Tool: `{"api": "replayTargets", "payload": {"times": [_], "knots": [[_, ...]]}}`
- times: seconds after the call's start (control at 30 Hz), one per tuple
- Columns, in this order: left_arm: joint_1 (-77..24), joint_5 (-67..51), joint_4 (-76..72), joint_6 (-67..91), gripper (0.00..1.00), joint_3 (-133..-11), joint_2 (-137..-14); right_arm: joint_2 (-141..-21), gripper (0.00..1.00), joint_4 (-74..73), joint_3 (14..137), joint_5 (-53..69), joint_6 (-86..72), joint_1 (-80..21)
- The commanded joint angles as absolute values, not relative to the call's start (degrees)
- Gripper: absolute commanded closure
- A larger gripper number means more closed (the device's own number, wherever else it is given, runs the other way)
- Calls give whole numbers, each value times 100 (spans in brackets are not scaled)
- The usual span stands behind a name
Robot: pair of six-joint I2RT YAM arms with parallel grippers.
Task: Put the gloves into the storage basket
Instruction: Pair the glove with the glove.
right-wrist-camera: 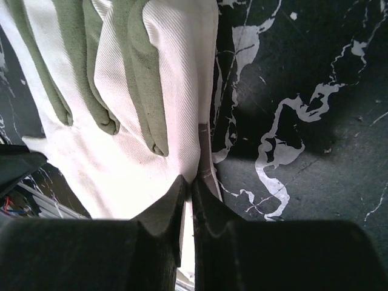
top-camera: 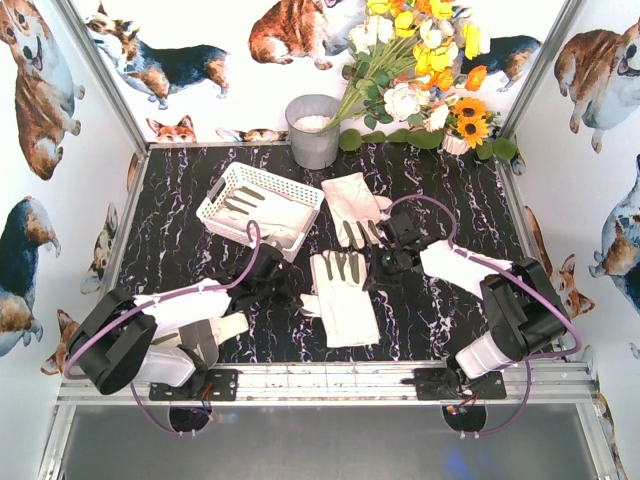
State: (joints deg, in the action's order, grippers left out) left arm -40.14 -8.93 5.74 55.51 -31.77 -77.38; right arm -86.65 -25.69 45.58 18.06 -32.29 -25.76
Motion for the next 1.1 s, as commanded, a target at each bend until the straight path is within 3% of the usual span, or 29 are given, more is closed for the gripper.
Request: {"api": "replayTargets", "payload": {"times": [0.0, 0.93, 0.97, 1.07], "knots": [[-4007, -994, 580, 5501, 100, -3045, -7528, -8407, 100, -2529, 4915, 1763, -3013, -2580], [-4068, -1050, 545, 5778, 100, -2812, -7751, -9074, 100, -2183, 5107, 1889, -2966, -2584], [-4075, -1048, 553, 5785, 100, -2814, -7745, -9044, 98, -2203, 5119, 1879, -2962, -2584], [-4065, -1001, 616, 5764, 88, -2813, -7636, -8892, 80, -2389, 5194, 1717, -2909, -2584]]}}
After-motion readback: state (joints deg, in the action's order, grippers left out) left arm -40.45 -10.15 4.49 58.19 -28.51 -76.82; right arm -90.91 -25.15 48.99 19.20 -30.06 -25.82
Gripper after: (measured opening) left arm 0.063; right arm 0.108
